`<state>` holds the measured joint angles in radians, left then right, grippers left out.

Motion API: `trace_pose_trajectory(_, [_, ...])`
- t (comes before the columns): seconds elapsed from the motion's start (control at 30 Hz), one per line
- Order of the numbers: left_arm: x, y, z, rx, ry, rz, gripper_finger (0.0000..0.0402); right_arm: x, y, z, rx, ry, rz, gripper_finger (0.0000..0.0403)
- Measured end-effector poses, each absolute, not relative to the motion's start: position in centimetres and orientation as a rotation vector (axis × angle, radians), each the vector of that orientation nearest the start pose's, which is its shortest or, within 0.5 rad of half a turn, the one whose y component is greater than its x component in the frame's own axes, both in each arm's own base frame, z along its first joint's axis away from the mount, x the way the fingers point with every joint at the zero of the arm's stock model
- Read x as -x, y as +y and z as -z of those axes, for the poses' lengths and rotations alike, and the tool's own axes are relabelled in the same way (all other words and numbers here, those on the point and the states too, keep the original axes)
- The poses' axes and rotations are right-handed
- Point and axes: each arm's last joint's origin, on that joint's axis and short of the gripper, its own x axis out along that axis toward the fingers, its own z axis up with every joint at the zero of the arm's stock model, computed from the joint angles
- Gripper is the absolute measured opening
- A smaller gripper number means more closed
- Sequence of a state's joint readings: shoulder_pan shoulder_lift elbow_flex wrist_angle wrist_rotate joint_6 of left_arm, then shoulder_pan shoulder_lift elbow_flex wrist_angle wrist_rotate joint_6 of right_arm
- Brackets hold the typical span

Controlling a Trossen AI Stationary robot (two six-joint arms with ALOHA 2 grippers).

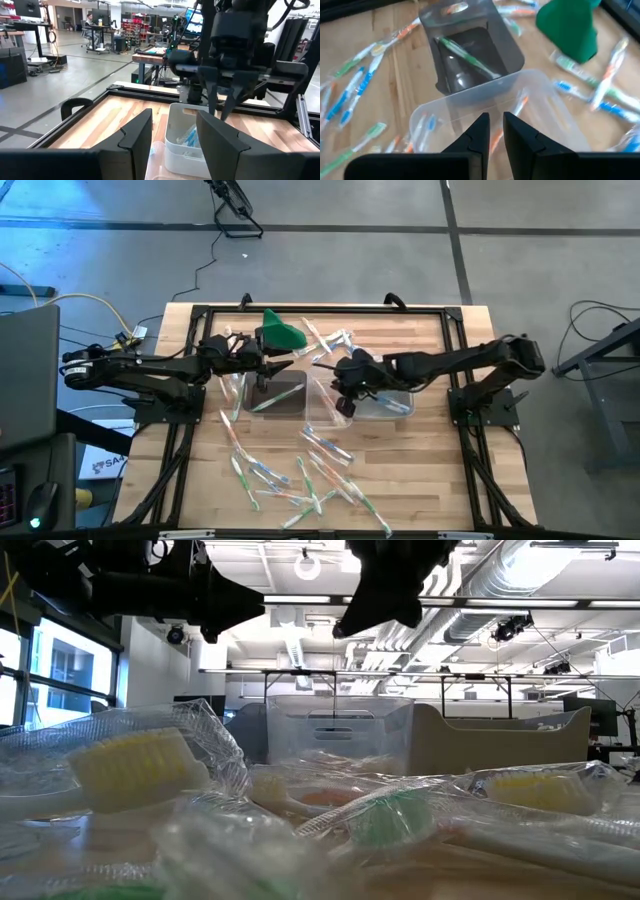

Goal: Pick & Place Toothbrushes
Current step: Put the blue toothbrush into the gray bin

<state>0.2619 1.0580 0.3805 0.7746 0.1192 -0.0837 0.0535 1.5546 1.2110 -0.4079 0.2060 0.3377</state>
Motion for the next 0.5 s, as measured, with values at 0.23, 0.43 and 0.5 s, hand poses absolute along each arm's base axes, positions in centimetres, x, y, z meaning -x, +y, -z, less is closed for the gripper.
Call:
trace_pose_trajectory(0.23, [-20.9, 5.2, -23.6, 0.066, -0.101, -0.138, 0.0152, -33.2, -0.3, -28.4, -0.194, 0.689, 0.291, 0.0045])
trace_pose_trajectory(0.43, [-20.9, 5.2, -23.4, 0.072, -0.077, -0.139, 0.0152, -33.2, -1.7, -28.4, -0.205, 0.687, 0.330, 0.0045])
trace_pose_trajectory(0.5, [-20.9, 5.2, -23.3, 0.080, -0.072, -0.139, 0.0152, -33.2, -2.1, -28.4, -0.195, 0.691, 0.336, 0.0045])
